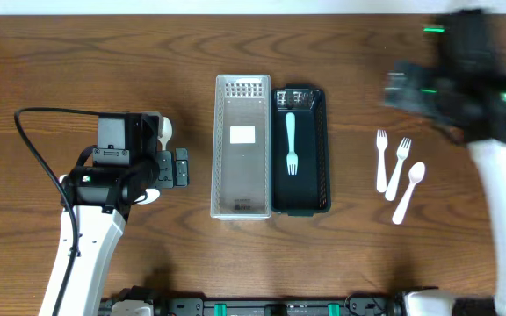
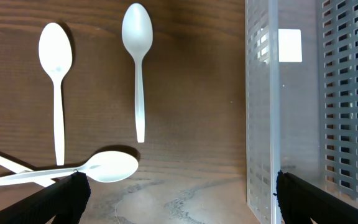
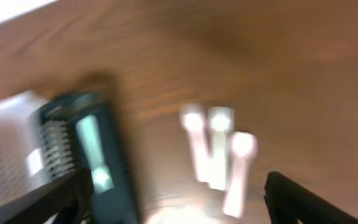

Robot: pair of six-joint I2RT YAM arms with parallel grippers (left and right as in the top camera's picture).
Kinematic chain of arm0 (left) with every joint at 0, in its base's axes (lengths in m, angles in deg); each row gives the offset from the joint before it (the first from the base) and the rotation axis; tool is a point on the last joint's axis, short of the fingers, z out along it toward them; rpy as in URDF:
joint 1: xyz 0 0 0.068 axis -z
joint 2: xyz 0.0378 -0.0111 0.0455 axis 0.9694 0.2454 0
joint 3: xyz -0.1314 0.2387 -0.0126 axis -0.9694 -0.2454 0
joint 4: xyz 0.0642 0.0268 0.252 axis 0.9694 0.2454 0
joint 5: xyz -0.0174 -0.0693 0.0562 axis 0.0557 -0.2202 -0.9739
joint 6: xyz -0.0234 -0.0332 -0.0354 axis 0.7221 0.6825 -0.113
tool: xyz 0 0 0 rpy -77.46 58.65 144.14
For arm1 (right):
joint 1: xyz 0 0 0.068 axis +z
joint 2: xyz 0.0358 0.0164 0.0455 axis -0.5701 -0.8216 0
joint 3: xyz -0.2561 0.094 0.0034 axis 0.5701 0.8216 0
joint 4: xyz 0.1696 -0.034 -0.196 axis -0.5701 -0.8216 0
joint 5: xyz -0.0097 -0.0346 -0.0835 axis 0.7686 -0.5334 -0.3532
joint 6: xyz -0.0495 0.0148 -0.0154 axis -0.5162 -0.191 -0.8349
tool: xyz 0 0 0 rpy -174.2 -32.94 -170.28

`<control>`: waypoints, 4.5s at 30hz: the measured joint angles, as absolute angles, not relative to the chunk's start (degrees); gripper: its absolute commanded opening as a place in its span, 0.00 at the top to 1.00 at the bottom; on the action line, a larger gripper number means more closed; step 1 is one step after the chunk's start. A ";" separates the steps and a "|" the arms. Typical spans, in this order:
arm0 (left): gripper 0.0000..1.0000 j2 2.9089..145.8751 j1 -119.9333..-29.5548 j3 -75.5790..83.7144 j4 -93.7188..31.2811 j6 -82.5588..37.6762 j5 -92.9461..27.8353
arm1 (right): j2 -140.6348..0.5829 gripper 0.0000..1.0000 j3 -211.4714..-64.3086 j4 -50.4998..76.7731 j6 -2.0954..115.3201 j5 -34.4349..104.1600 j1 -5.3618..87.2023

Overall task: Pack container
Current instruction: 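Return right gripper to the right utensils and grasp a white spoon, then carry the white spoon into the dark green basket and release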

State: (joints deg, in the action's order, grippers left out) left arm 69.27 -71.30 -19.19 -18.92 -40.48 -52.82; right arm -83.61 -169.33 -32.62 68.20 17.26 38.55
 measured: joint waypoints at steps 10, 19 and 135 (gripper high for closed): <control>0.01 69.27 -71.30 -19.19 -18.97 -40.48 -52.84 | -84.31 0.06 -146.58 -23.59 67.72 22.24 16.60; 0.02 69.27 -71.30 -19.19 -18.95 -40.48 -52.84 | -86.41 0.09 -125.42 -7.68 67.69 27.51 15.88; 0.02 69.29 -71.30 -19.19 -18.31 -40.48 -52.82 | -112.77 0.57 -149.70 -6.92 71.08 25.78 65.41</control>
State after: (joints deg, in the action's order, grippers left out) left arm 69.29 -71.30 -19.19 -18.31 -40.48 -52.82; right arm -112.77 -149.70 -6.92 71.08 25.78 65.41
